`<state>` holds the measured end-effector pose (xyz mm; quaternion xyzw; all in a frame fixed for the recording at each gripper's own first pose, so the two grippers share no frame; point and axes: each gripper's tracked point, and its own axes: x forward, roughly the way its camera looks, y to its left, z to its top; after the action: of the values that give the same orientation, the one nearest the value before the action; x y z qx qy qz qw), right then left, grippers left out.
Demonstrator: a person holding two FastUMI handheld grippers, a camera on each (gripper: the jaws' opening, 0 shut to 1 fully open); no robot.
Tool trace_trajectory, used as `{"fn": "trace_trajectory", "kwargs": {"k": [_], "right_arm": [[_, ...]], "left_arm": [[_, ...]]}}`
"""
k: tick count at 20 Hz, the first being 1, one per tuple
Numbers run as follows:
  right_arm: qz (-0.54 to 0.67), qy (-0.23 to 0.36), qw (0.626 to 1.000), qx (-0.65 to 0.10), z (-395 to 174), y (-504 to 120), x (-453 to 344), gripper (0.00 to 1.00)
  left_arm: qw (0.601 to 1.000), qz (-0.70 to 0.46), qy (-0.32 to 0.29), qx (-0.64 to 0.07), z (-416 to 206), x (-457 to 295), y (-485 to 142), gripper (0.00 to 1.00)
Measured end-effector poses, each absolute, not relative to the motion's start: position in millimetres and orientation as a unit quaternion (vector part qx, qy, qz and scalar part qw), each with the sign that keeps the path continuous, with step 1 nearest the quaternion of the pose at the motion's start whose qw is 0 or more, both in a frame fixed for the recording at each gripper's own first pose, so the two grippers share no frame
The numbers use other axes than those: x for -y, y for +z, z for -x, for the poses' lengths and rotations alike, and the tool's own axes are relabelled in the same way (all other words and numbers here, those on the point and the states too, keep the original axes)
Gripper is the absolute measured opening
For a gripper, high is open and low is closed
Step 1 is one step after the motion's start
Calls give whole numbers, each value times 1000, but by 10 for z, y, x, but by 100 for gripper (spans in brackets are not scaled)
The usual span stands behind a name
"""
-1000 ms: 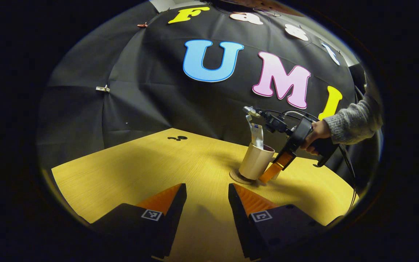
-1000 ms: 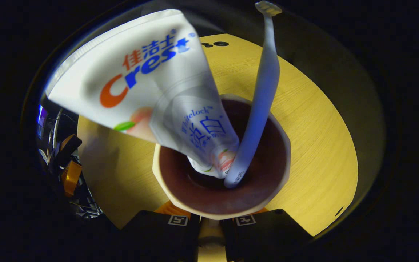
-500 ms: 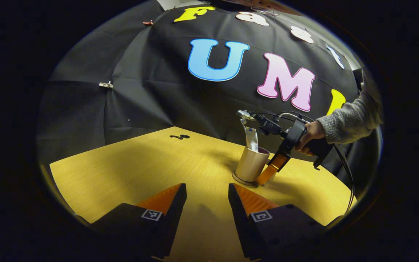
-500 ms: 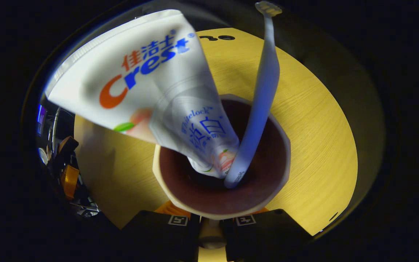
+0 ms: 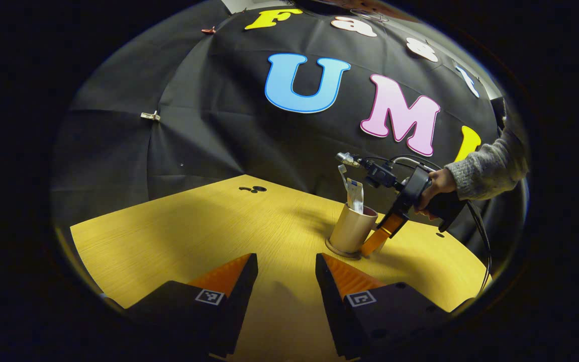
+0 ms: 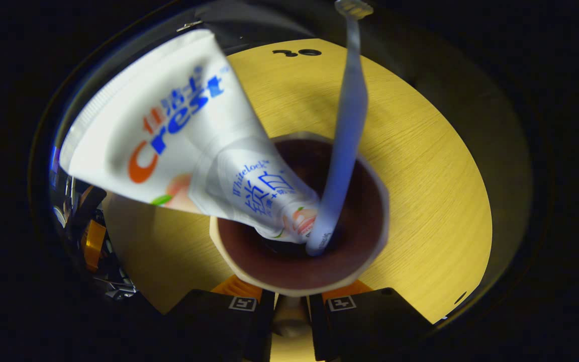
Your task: Put the toothbrush and toothpaste on the desktop into the cup, then pick up the cup and place it on the coaster on the desktop.
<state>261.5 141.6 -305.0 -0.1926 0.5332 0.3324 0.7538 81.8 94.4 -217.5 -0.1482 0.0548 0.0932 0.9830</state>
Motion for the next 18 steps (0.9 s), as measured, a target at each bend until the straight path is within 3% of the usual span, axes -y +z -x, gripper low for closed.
{"fn": "trace_trajectory", "kwargs": {"k": [2,4,6,7,11,12,13,14,15,18], "right_arm": [[185,329,760,-530,-2601,-2980,-1367,41],[176,326,770,-520,-2584,-2837,-1328,61],[165,325,784,-502,-2570,-2619,-1303,48],[155,326,791,-494,-2553,-2490,-1305,56],[94,335,810,-472,-2411,-2009,-1299,62],[82,336,816,-463,-2377,-1881,-1288,56],[71,339,823,-450,-2355,-1756,-1268,57],[60,339,832,-435,-2330,-1618,-1229,65],[51,336,841,-420,-2312,-1486,-1179,59],[21,330,867,-372,-2171,-1025,-1031,59]], "left_arm": [[983,148,91,-57,-817,-919,-2145,73],[984,146,86,-60,-810,-883,-2095,73],[985,143,79,-63,-813,-826,-2024,73],[985,142,73,-63,-819,-784,-1970,73],[987,141,50,-66,-815,-599,-1705,73],[987,143,44,-66,-798,-555,-1624,73],[987,144,38,-67,-785,-522,-1528,73],[987,144,31,-66,-777,-490,-1428,73],[987,140,26,-67,-751,-468,-1329,73],[991,118,11,-68,-661,-399,-1039,73]]}}
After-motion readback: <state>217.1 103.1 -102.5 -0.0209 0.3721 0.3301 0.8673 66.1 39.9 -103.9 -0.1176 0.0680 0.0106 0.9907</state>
